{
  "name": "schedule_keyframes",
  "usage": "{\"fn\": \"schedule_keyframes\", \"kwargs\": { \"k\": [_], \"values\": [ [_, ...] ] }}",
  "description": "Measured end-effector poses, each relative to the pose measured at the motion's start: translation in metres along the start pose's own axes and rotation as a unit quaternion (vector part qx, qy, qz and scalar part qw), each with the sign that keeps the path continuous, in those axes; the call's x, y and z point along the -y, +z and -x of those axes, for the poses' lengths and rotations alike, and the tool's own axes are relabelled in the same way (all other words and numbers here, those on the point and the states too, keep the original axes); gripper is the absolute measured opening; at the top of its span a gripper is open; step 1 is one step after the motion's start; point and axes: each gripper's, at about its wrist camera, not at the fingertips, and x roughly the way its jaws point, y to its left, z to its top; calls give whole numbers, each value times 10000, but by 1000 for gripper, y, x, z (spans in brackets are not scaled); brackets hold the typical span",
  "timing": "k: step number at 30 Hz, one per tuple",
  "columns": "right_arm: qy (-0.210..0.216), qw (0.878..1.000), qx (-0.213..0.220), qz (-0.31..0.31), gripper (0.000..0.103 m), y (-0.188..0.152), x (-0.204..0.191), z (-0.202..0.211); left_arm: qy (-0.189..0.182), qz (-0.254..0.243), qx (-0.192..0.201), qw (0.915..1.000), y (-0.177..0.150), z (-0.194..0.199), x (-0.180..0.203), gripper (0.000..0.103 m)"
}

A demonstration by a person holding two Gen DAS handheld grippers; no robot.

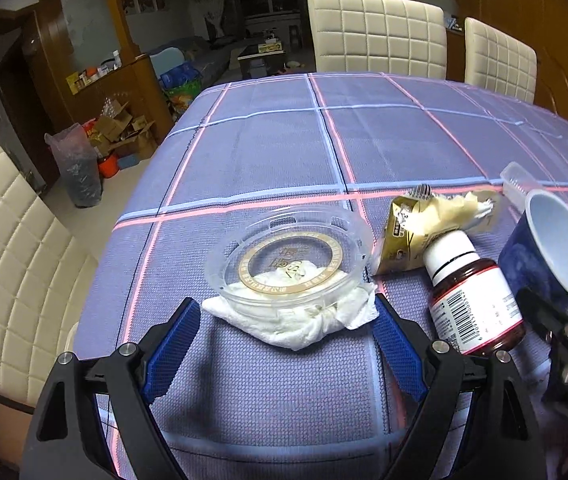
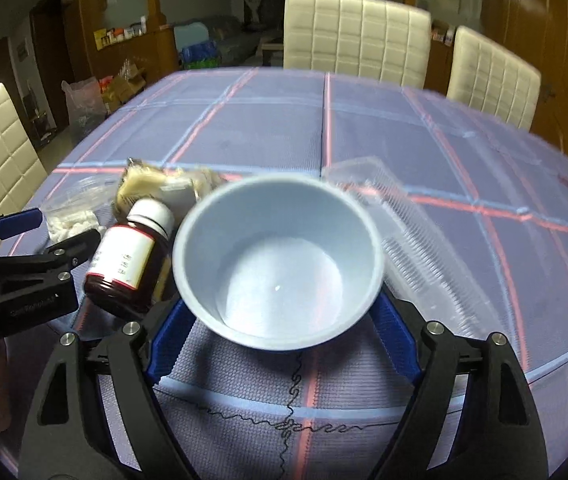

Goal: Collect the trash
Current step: 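Grasp the white tissue with the left tool while the right tool grasps the blue bowl, then carry the tissue and blue bowl to the bin and open both tools over it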

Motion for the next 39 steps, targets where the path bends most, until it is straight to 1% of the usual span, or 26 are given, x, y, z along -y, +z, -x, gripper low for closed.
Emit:
{"fn": "schedule_keyframes", "kwargs": {
  "k": [2, 6, 8, 11, 13, 14, 18, 20, 22, 24, 25, 27, 32, 39],
  "values": [
    [3, 10000, 8, 22, 75, 1, -1, -1, -28, -52, 21, 10000, 0, 0, 1, 83],
    [2, 9999, 85, 72, 75, 0, -5, 1, 31, -168, 72, 9998, 3, 0, 4, 82],
    [-42, 9998, 125, 127, 75, 0, -8, 4, 96, -202, 54, 9997, 2, 0, 6, 64],
    [-79, 9997, 159, 175, 75, -2, -11, 8, -9, -226, 11, 9997, 1, 2, 4, 50],
    [-83, 9996, 192, 188, 75, -4, -11, 12, -36, -257, 35, 9997, -2, 6, 4, 43],
    [-81, 9996, 208, 193, 75, -4, -11, 14, -59, -274, 59, 9996, -3, 9, 4, 42],
    [-35, 9993, 297, 207, 75, -6, -12, 27, -93, -318, 168, 9993, -11, 25, 0, 41],
    [-4, 9990, 360, 261, 75, -7, -16, 35, -184, -310, 214, 9991, -15, 34, -4, 41],
    [22, 9985, 428, 342, 75, -8, -21, 43, -447, -258, 294, 9982, -19, 46, -9, 41],
    [50, 9980, 492, 389, 75, -8, -25, 50, -764, -205, 498, 9956, -19, 60, -13, 41],
    [77, 9978, 522, 408, 75, -7, -28, 53, -793, -208, 599, 9948, -20, 66, -13, 41],
    [109, 9974, 561, 434, 75, -4, -31, 56, -653, -299, 804, 9942, -18, 80, -11, 41],
    [137, 9962, 666, 535, 75, -1, -41, 65, -575, -393, 953, 9930, -16, 94, -8, 41],
    [185, 9949, 722, 683, 75, 0, -55, 74, -512, -317, 943, 9937, -18, 98, -15, 41]
  ]
}}
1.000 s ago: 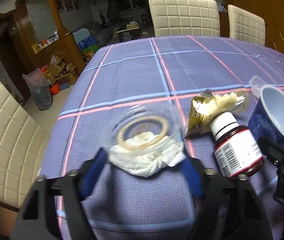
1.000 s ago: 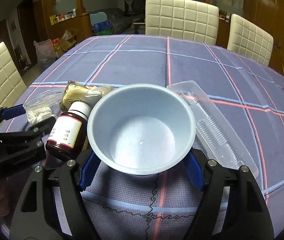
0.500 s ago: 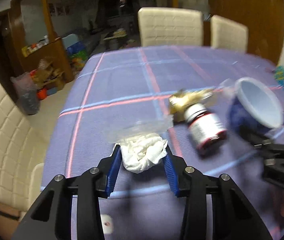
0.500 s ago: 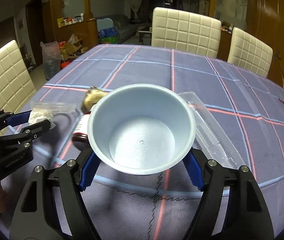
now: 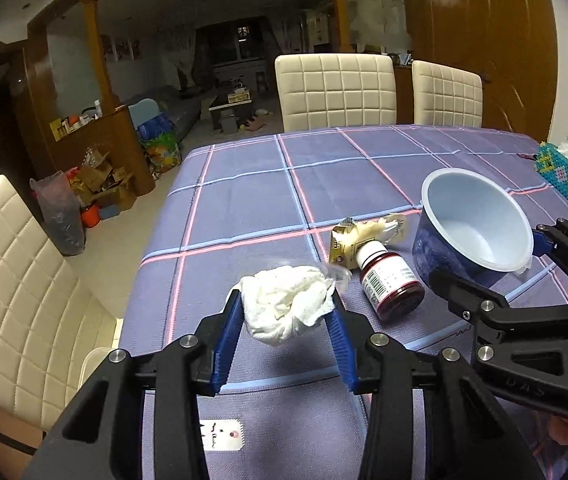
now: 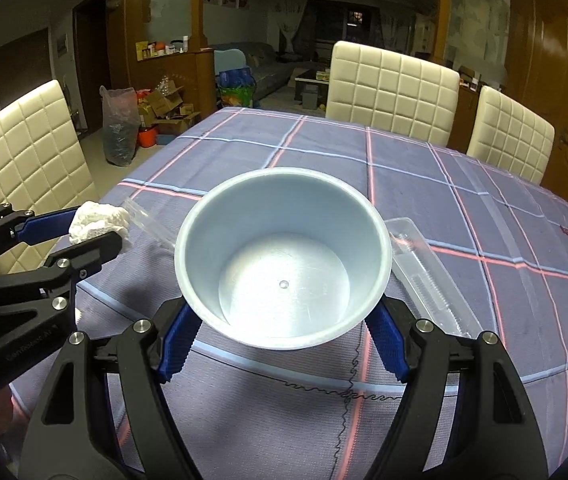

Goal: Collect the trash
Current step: 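Carry the tissue and blue bowl to the bin and open both tools over it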

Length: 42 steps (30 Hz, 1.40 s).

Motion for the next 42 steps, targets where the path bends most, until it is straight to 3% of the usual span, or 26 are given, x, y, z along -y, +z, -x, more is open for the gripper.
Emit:
{"fn": "schedule_keyframes", "kwargs": {
  "k": [16, 23, 42],
  "values": [
    [299, 9982, 206, 481, 75, 21, -53, 19, 361, 273, 249, 9987, -4, 31, -44, 41],
    [494, 9956, 270, 743, 75, 32, -87, 20, 741, 432, 360, 9957, -11, 45, -77, 41],
    [1013, 9826, 156, 1546, 75, 38, -206, 4, 1538, 1409, 181, 9778, -64, 63, -191, 41]
  ]
}}
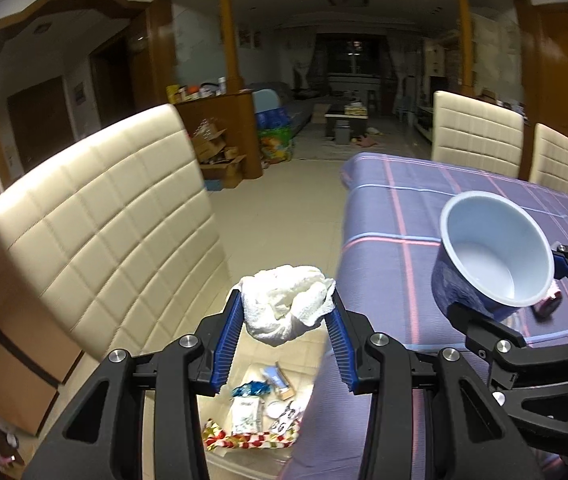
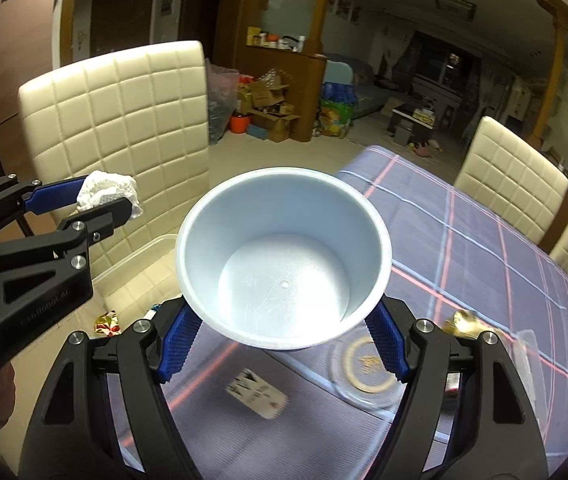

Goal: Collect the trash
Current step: 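Carry the tissue and blue bowl to the bin and open both tools over it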

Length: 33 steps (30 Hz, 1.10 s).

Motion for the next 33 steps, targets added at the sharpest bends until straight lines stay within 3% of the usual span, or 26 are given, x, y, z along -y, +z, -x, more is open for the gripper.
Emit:
{"fn": "schedule_keyframes", "kwargs": {
  "k": [16, 19, 21, 33],
  "values": [
    [216, 9985, -44, 508, 76, 23, -65, -26, 824, 575, -168, 9948, -28, -9, -81, 41],
    [98, 9984, 24, 556, 95, 25, -71, -28, 843, 650, -208, 9941, -32, -10, -90, 41],
    [-42, 9986, 173, 503, 95, 27, -71, -26, 864, 633, -220, 9940, -35, -10, -91, 41],
    [-135, 9982, 98, 573, 95, 18, -70, -22, 723, 479, -275, 9959, -35, -18, -73, 41]
  ]
}}
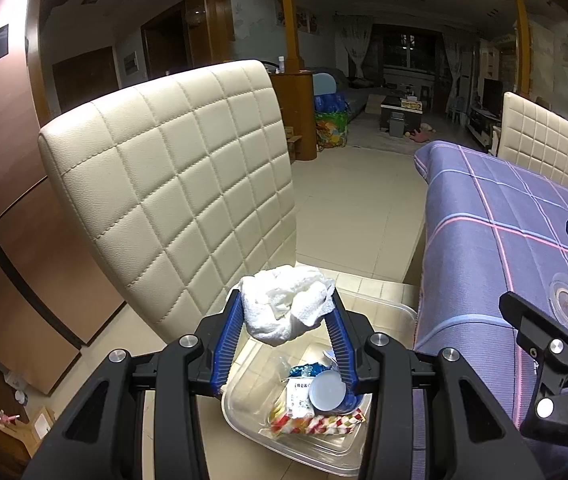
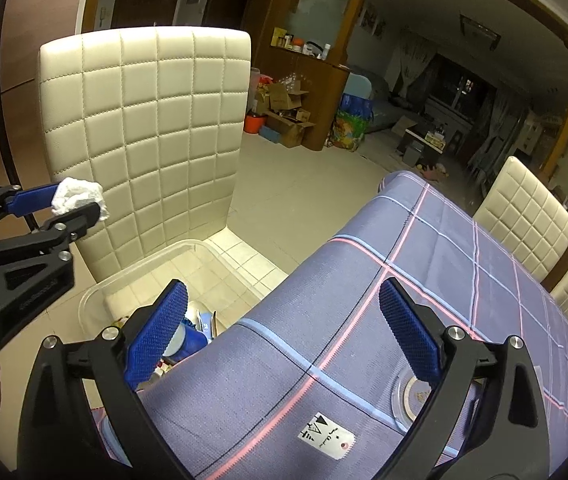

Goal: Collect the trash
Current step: 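Carry the tissue and blue bowl to the bin and open both tools over it, then grasp the clear round lid with the left tool while the right tool grasps the brown medicine bottle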

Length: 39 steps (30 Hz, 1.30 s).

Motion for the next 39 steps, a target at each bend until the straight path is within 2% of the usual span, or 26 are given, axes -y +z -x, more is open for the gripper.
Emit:
{"fn": "schedule_keyframes", "kwargs": {
  "k": [12, 13, 14, 16, 17, 27, 33, 39],
  "values": [
    [-68, 9992, -71, -384, 95, -15, 34, 4, -364, -32, -145, 9992, 6, -19, 28, 41],
    [-83, 9991, -77, -418, 95, -16, 37, 4, -408, -18, -163, 9990, 7, -21, 30, 46],
    [-102, 9988, -85, -473, 95, -18, 42, 4, -487, 9, -205, 9986, 8, -22, 32, 58],
    [-108, 9983, -108, -569, 95, -20, 50, 4, -595, 72, -205, 9980, 9, -23, 33, 75],
    [-103, 9980, -115, -609, 95, -22, 53, 4, -642, 87, -181, 9977, 9, -22, 34, 78],
    [-352, 9946, -115, -967, 95, -45, 95, 17, -817, -53, -358, 9960, 4, -20, 57, 80],
    [-640, 9894, -217, -1284, 95, -67, 132, 22, -1102, -377, -328, 9927, 3, -8, 93, 80],
    [-993, 9810, -364, -1626, 95, -97, 178, 27, -1533, -736, -388, 9847, 2, 2, 144, 80]
  ]
}}
